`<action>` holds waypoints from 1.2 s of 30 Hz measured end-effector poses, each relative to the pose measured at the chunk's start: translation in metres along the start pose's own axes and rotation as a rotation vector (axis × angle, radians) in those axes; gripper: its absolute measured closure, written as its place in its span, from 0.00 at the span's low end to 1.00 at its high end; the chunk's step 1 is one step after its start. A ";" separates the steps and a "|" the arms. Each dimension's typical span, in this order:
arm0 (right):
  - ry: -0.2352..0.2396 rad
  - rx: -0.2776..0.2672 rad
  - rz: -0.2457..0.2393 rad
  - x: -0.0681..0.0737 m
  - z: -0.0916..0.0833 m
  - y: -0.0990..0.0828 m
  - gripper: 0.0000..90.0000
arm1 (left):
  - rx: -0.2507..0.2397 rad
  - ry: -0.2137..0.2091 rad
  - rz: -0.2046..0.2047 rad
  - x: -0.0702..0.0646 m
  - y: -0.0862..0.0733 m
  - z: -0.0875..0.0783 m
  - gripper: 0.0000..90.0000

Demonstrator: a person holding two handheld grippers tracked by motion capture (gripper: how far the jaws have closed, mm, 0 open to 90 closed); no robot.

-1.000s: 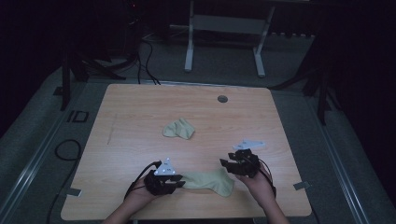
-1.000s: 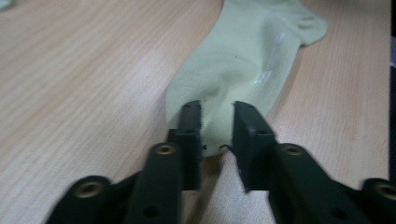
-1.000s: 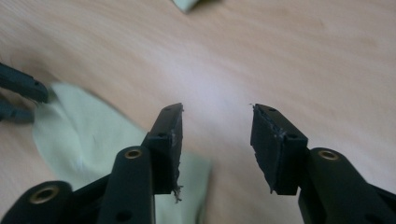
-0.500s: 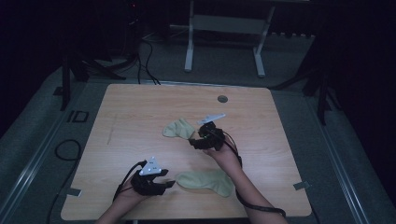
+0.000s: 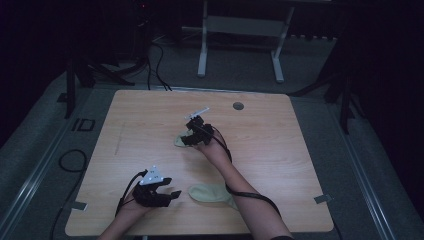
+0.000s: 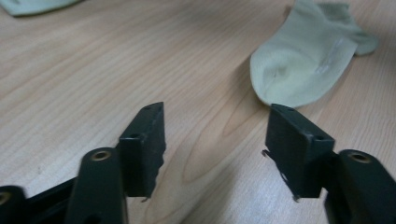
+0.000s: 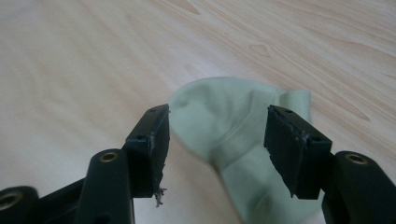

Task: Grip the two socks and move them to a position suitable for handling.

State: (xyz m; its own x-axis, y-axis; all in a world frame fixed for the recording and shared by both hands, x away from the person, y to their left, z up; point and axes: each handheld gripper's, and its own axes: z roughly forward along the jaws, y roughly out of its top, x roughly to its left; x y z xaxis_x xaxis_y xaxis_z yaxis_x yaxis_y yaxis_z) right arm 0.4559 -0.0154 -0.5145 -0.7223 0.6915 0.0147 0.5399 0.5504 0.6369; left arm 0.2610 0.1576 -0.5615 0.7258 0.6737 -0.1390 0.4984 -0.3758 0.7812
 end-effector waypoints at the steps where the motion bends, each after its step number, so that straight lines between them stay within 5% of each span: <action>1: -0.011 0.005 0.012 -0.002 0.005 0.001 0.44 | -0.001 0.008 -0.001 0.000 0.001 0.000 0.30; 8: -0.092 0.071 0.013 -0.002 0.034 0.002 0.43 | -0.008 0.028 -0.004 -0.002 0.001 -0.001 0.25; 11: -0.096 0.108 -0.005 0.001 0.042 -0.001 0.53 | -0.009 0.033 -0.013 -0.001 0.001 -0.001 0.25; 18: -0.116 0.089 -0.032 0.001 0.041 -0.002 0.89 | -0.010 0.035 -0.021 0.000 0.000 -0.001 0.25; 21: -0.115 0.084 -0.002 -0.001 0.037 -0.003 0.91 | -0.005 0.032 -0.025 0.001 -0.001 0.000 0.25; 30: -0.117 0.013 -0.040 -0.003 -0.008 -0.008 0.92 | -0.004 0.030 -0.036 0.002 -0.001 0.000 0.25; 36: -0.123 -0.042 -0.062 -0.005 -0.062 -0.021 0.91 | -0.002 0.029 -0.042 0.002 -0.001 0.002 0.25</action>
State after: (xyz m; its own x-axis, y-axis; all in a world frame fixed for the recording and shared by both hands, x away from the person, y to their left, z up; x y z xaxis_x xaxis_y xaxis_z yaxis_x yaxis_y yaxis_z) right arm 0.4210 -0.0591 -0.4798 -0.6936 0.7105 -0.1183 0.4755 0.5751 0.6657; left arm 0.2623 0.1583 -0.5639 0.6900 0.7072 -0.1543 0.5277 -0.3454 0.7761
